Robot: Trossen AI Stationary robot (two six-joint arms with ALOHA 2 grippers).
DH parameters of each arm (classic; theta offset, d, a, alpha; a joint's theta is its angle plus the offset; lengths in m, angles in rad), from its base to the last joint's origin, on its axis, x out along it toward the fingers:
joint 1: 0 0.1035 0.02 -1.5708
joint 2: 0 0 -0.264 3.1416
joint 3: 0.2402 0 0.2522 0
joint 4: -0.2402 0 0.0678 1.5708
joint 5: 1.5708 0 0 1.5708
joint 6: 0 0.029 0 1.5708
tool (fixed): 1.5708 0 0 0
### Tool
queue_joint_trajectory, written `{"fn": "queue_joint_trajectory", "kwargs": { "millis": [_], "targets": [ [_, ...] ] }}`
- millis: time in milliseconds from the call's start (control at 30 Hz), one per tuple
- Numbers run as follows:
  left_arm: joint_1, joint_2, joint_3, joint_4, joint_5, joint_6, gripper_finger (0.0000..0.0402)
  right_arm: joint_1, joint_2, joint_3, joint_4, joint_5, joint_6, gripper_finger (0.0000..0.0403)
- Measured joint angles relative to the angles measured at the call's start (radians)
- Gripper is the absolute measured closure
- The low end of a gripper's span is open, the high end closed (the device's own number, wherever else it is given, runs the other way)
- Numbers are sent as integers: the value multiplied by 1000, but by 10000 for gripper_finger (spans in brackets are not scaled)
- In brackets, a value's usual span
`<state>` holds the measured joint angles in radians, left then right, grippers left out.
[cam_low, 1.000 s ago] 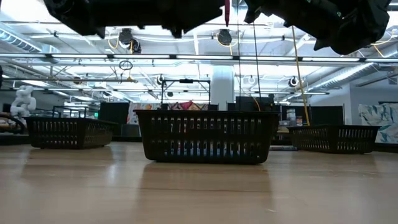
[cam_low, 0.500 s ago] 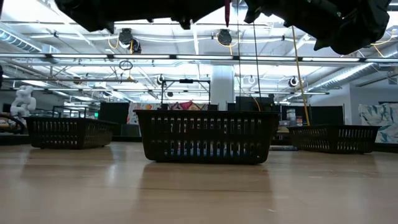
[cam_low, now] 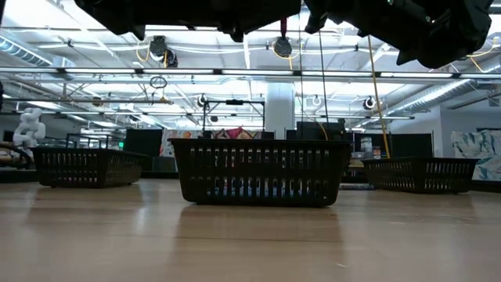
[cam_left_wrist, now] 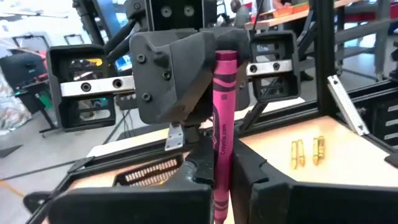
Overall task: Sort crayons
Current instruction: Put the red crayon into the left black basket
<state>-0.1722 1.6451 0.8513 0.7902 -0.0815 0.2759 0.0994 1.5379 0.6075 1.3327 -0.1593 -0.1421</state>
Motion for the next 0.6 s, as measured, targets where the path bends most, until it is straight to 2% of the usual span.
{"fn": "queue_joint_trajectory", "kwargs": {
  "millis": [133,200,367,467,600],
  "targets": [
    [-13,-53,0,-121,-61,-4,389,-2,-2,0,1,7,5,343],
    [-26,-95,0,-227,-124,-6,389,-2,-16,0,4,9,-5,318],
    [-73,-237,0,-564,-396,-90,388,-2,-66,-1,4,9,-8,276],
    [-98,-319,0,-857,-548,-258,388,-2,-77,-1,1,9,-9,268],
    [-102,-407,0,-1327,-639,-663,388,-2,-76,-1,-71,11,-17,270]
  ]
}}
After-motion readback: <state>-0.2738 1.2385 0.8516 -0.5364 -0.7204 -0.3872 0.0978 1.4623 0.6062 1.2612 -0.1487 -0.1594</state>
